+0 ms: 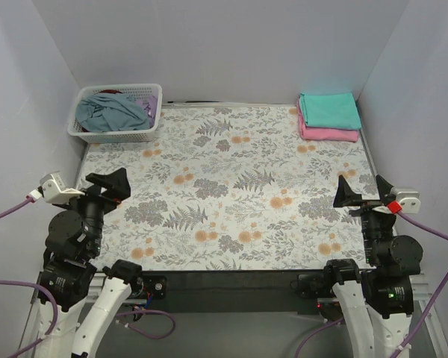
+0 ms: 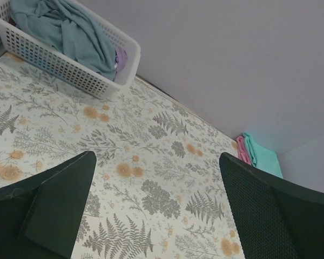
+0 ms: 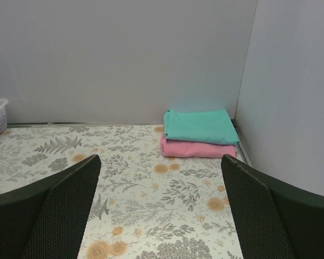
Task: Fold and stack the t-shirts
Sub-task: Grab the tshirt from the pile
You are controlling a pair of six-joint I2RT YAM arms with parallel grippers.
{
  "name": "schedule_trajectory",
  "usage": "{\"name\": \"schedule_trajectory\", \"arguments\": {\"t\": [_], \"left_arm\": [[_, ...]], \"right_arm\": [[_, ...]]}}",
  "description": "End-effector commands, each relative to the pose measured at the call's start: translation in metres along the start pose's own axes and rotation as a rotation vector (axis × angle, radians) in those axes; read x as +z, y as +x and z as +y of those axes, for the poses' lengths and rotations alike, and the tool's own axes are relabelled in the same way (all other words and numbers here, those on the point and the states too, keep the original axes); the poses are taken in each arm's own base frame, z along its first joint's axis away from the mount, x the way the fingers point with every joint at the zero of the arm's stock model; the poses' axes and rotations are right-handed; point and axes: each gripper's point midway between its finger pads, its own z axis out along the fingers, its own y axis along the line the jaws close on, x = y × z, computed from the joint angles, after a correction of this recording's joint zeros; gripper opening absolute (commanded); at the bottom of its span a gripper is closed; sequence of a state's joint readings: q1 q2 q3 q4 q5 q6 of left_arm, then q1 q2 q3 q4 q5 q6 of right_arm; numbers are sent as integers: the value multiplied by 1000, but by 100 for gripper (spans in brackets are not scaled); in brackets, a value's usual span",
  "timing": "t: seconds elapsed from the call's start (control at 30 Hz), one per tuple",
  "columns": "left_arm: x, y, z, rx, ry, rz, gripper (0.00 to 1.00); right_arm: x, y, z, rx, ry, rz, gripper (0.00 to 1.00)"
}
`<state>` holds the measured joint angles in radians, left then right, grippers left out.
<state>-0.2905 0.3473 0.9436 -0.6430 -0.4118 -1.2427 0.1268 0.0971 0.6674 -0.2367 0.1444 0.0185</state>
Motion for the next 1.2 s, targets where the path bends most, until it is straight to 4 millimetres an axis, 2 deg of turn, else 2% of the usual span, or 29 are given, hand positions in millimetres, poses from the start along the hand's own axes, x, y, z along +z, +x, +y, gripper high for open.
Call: {"name": "schedule_trajectory", "arguments": {"t": [0.0,0.13,0.23,0.27,0.3,0.4,0.43,0.5,0.53,0.63,0.67,0.73,0.77,0.8,0.83,0.87,0.9,0.93,0.97,1.0,1.17], "left_arm": [[11,11,4,9,-37,31,98],[28,23,0,17,-45,66,98],[49,37,-5,34,-63,117,98],[55,42,-6,42,-71,134,98],[68,54,-5,61,-96,172,98],[92,67,-9,82,-120,211,98],[110,81,-10,100,-146,250,98],[129,94,-9,119,-173,283,98],[148,103,-10,130,-193,296,98],[186,107,0,154,-245,278,98],[210,108,19,157,-306,284,98],[236,109,37,138,-356,286,98],[260,100,56,129,-415,258,98],[270,99,68,141,-453,252,98],[285,91,71,149,-464,217,98],[295,85,82,155,-495,195,97],[317,88,90,164,-513,190,96],[329,87,90,170,-513,173,94],[339,76,116,162,-566,152,93],[359,73,123,158,-580,135,93],[413,67,165,151,-632,97,90]], "right_arm": [[-2,-9,0,-8,-4,-45,98],[1,7,13,30,-64,-9,98],[2,32,28,60,-145,50,98],[2,46,34,65,-174,84,98],[1,56,37,69,-192,112,98],[0,85,41,101,-201,192,98],[0,91,42,108,-205,207,98],[-2,103,45,121,-215,232,98],[-3,106,46,123,-220,239,98],[-4,117,47,133,-219,257,98],[-4,119,48,138,-221,261,98],[-4,123,49,144,-225,273,98],[-4,124,50,145,-228,279,98],[-4,125,50,145,-229,281,98],[-3,126,50,145,-229,286,98],[-4,128,50,146,-230,294,98],[-4,130,51,147,-233,303,98],[-4,132,52,150,-237,310,98],[-4,134,54,153,-245,317,98],[-4,138,55,155,-250,333,98],[-4,148,58,159,-262,379,98]]}}
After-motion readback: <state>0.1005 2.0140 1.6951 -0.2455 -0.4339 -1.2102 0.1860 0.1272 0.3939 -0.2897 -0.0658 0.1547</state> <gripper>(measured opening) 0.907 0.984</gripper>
